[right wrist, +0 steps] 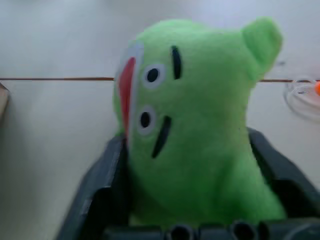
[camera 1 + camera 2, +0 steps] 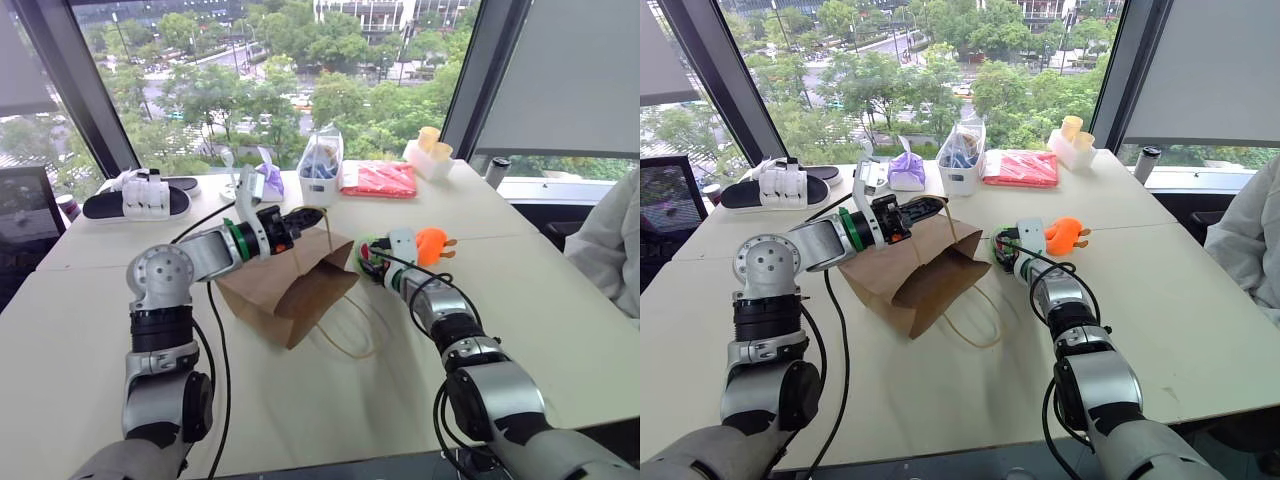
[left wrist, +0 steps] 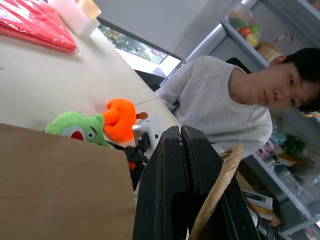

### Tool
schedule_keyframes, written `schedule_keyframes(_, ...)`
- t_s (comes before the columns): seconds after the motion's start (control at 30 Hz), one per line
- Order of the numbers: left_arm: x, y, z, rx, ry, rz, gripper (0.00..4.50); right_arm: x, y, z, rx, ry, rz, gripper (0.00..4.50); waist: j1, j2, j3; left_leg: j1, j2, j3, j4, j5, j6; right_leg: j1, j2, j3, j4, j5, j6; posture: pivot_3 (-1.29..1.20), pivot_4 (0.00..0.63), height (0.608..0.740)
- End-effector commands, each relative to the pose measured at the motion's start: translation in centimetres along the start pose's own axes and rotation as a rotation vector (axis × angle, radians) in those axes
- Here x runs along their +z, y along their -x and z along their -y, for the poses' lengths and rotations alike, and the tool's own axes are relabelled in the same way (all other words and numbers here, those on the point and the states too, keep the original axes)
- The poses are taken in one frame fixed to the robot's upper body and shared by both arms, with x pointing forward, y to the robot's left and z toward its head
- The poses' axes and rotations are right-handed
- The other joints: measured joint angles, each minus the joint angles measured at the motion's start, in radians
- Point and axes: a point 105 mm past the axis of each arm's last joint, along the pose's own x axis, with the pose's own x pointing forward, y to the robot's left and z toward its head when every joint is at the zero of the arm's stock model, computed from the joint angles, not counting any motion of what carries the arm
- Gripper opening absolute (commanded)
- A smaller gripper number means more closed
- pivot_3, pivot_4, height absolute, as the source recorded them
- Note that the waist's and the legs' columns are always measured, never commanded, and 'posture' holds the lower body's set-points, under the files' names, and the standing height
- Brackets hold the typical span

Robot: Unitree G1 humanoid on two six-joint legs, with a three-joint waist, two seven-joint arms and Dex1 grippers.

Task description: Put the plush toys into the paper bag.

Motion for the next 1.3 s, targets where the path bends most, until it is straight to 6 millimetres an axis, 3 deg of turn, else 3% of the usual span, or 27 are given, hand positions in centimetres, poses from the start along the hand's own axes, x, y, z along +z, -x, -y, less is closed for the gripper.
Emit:
schedule_keyframes(0.03,1.1,0.4,0.8,-0.020,-0.039,0.046,0.00,1.3,0.2,0.8,-0.016,-0.006,0.055,1.07,0.000,0.000,0.000,0.000,0.000,0.000,0.000,0.000,0.000,0.000,0.000,0.000,0.000,0.000,0.000,0.00,0.150,0.740)
schedule_keyframes(0.1,1.0,0.4,0.8,-0.020,-0.034,0.046,0.00,2.3,0.4,0.7,0.005,0.021,0.110,0.09,-0.002,0.000,0.000,0.000,0.000,0.000,0.000,0.000,0.000,0.000,0.000,0.000,0.000,0.000,0.000,0.00,0.150,0.740)
schedule_keyframes(0.23,1.0,0.1,0.9,-0.027,-0.031,0.047,0.00,4.5,1.9,1.9,-0.001,0.083,0.206,0.04,-0.002,0.000,0.000,0.000,0.000,-0.001,0.000,0.000,0.000,-0.001,0.001,0.000,0.000,0.000,0.000,0.00,0.150,0.740)
schedule_keyframes(0.37,1.4,0.0,1.0,-0.038,-0.037,0.054,0.00,7.7,7.3,1.4,0.127,0.151,0.320,0.04,0.004,0.000,0.000,-0.003,0.000,-0.003,0.000,0.000,0.000,-0.002,0.001,0.000,0.001,0.000,0.000,0.00,0.150,0.740)
schedule_keyframes(0.5,2.0,-0.1,1.4,-0.067,-0.022,0.070,0.00,7.0,12.7,-1.0,0.314,0.217,0.252,0.04,0.002,0.000,0.000,-0.003,0.000,-0.004,-0.002,0.000,0.000,-0.003,0.002,0.000,-0.001,0.000,0.000,0.00,0.150,0.740)
schedule_keyframes(0.57,2.2,-0.2,1.7,-0.084,-0.016,0.073,0.00,6.4,13.9,-1.5,0.310,0.256,0.218,0.04,0.001,0.000,0.000,-0.002,0.001,-0.004,-0.001,-0.001,0.001,-0.002,0.003,0.000,-0.002,0.000,0.000,0.00,0.150,0.740)
schedule_keyframes(0.67,2.3,-0.3,1.9,-0.089,-0.021,0.075,0.00,5.6,15.0,-3.9,0.373,0.246,0.197,0.04,0.002,-0.001,0.000,0.000,0.001,-0.003,-0.001,0.000,0.000,-0.001,0.003,0.002,-0.002,0.000,0.000,0.00,0.150,0.740)
schedule_keyframes(0.93,2.3,-0.5,2.0,-0.094,-0.022,0.076,0.00,3.4,14.4,-8.9,0.508,0.177,0.135,0.04,0.025,-0.001,0.000,0.000,0.001,-0.002,0.000,0.000,0.000,-0.001,0.004,0.003,-0.001,0.000,0.000,0.00,0.150,0.740)
schedule_keyframes(1.17,2.1,-0.8,2.5,-0.110,-0.010,0.085,0.00,2.5,11.1,-11.4,0.541,0.208,0.082,0.04,0.030,-0.002,-0.001,-0.001,0.000,-0.002,0.000,0.000,0.000,-0.002,0.004,0.003,-0.001,0.000,0.000,0.00,0.150,0.740)
schedule_keyframes(1.3,1.9,-0.9,2.7,-0.115,-0.006,0.087,0.00,3.0,9.8,-12.7,0.562,0.218,0.097,0.04,0.027,-0.002,-0.001,-0.001,0.001,-0.002,0.000,0.000,0.000,-0.002,0.004,0.003,-0.001,0.000,0.000,0.00,0.150,0.740)
